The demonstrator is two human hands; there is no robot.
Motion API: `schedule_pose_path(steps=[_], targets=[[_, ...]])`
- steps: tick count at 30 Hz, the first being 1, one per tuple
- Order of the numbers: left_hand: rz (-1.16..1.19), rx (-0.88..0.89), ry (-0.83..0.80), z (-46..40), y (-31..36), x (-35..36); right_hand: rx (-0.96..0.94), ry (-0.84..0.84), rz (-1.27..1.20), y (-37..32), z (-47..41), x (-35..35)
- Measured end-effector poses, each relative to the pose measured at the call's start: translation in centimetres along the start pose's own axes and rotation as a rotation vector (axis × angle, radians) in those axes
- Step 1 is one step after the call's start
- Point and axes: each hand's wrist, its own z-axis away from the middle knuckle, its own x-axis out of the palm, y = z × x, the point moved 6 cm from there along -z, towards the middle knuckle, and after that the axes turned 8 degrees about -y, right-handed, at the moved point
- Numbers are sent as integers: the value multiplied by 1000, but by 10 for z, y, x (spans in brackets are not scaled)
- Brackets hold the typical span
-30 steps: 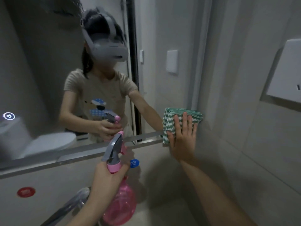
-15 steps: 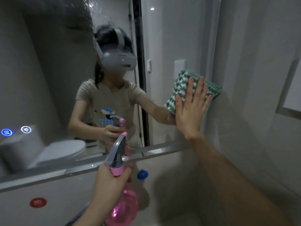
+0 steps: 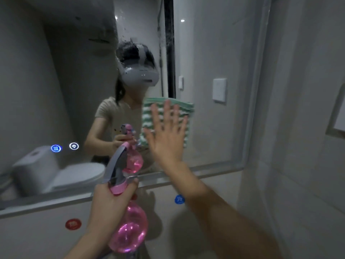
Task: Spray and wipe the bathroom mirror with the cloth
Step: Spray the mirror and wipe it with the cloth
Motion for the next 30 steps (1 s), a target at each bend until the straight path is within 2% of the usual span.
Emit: schedule_pose_path(steps=[3,6,10,14,16,18,22,26,30], targets=[[-24,47,44,-1,9,-35,-156,-28,51,-66,4,10],[-61,55,117,1,8,-71,-216,1,31,-108,5,15],[-72,51,155,3,10,-91,-230,16,32,-118,6,18],[-45,48,146,2,15,-77,-385,18,97,-100,3,8],[-43,52,119,0,18,-63,-441,15,134,-80,-2,0],[-23,55,91,-1,20,-46,-412,-10,169,-46,-11,-6],[66,34,29,-8,22,-3,-283,29,209,44,-25,-25],[118,30,-55,-16,28,48,-86,48,121,140,-27,-47],[118,40,-133,-25,37,94,5,34,92,196,-19,-53]])
